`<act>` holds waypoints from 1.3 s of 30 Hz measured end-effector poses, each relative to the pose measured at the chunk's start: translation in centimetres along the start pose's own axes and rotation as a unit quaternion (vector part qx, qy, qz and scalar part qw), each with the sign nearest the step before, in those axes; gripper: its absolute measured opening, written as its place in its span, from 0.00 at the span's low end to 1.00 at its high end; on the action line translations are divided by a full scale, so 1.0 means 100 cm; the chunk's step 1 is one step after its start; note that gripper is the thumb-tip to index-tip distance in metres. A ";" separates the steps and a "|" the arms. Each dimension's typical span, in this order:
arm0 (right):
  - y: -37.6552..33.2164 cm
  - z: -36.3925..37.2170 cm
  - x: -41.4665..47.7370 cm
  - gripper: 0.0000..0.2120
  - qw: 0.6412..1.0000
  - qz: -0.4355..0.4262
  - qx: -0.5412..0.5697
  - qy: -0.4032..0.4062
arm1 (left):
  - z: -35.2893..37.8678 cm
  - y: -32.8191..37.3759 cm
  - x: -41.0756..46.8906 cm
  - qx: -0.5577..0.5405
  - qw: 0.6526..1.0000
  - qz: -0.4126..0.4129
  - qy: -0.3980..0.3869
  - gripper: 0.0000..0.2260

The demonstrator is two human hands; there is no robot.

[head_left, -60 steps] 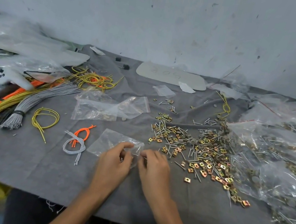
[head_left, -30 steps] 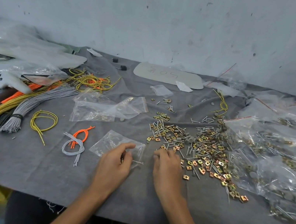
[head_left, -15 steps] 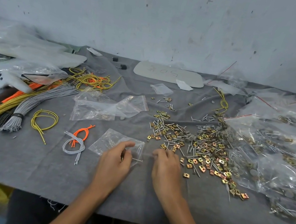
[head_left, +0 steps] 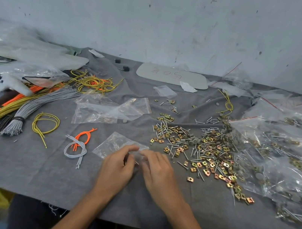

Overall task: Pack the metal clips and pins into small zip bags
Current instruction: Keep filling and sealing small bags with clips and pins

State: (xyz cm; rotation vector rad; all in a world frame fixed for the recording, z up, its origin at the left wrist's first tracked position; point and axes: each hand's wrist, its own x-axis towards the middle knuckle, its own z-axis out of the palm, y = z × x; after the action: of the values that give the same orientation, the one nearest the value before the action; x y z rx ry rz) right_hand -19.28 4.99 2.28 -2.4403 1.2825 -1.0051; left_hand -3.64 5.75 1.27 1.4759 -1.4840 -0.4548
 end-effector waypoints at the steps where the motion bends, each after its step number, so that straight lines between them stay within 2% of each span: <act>1: 0.000 -0.001 -0.001 0.06 0.999 0.018 -0.006 0.028 | 0.000 -0.001 0.000 0.001 1.000 0.004 0.003 0.13; 2: 0.000 -0.001 -0.002 0.04 0.998 0.038 -0.022 0.050 | 0.000 -0.002 0.000 0.004 1.000 0.007 0.008 0.12; 5: -0.001 0.000 -0.004 0.09 0.992 0.081 -0.088 0.047 | 0.000 -0.004 0.000 0.010 1.000 0.008 0.014 0.12; 8: -0.001 0.001 -0.002 0.07 0.992 0.062 -0.107 0.022 | 0.000 -0.002 0.000 0.012 1.000 0.010 0.011 0.12; 12: 0.000 -0.001 -0.002 0.06 0.995 0.043 -0.072 0.051 | 0.001 -0.002 0.000 0.033 0.999 0.026 0.003 0.12; 17: 0.000 -0.001 0.000 0.10 0.996 -0.024 -0.078 -0.040 | 0.001 -0.002 0.000 0.017 0.999 0.030 -0.002 0.12; 19: 0.001 -0.004 0.000 0.10 0.999 0.014 -0.052 -0.005 | 0.000 -0.001 0.000 0.029 0.999 0.032 0.003 0.12; 21: 0.010 -0.013 0.000 0.07 0.993 0.089 -0.053 0.063 | 0.000 0.000 -0.001 0.033 0.999 0.029 0.008 0.13; 23: 0.025 -0.027 -0.002 0.03 0.976 0.149 -0.115 0.113 | 0.000 0.000 0.000 0.034 0.999 0.025 0.006 0.12; 25: 0.042 -0.042 -0.006 0.03 0.958 0.195 -0.173 0.123 | -0.001 0.000 0.000 0.035 0.999 0.019 0.006 0.13; 28: 0.055 -0.053 -0.011 0.06 0.942 0.240 -0.230 0.033 | 0.000 -0.001 0.001 0.032 0.999 0.017 0.008 0.13; 30: 0.056 -0.051 -0.010 0.08 0.937 0.240 -0.254 -0.005 | 0.001 0.000 0.000 0.026 1.000 0.013 0.006 0.13; 39: 0.047 -0.048 -0.004 0.07 0.941 0.244 -0.231 -0.051 | -0.001 0.002 -0.002 0.015 1.000 0.004 0.009 0.12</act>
State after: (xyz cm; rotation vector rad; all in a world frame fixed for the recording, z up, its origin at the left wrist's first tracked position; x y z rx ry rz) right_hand -25.64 3.07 3.42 -2.2255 2.1337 -0.4761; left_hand -3.72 5.98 1.44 1.4935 -1.4875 -0.4148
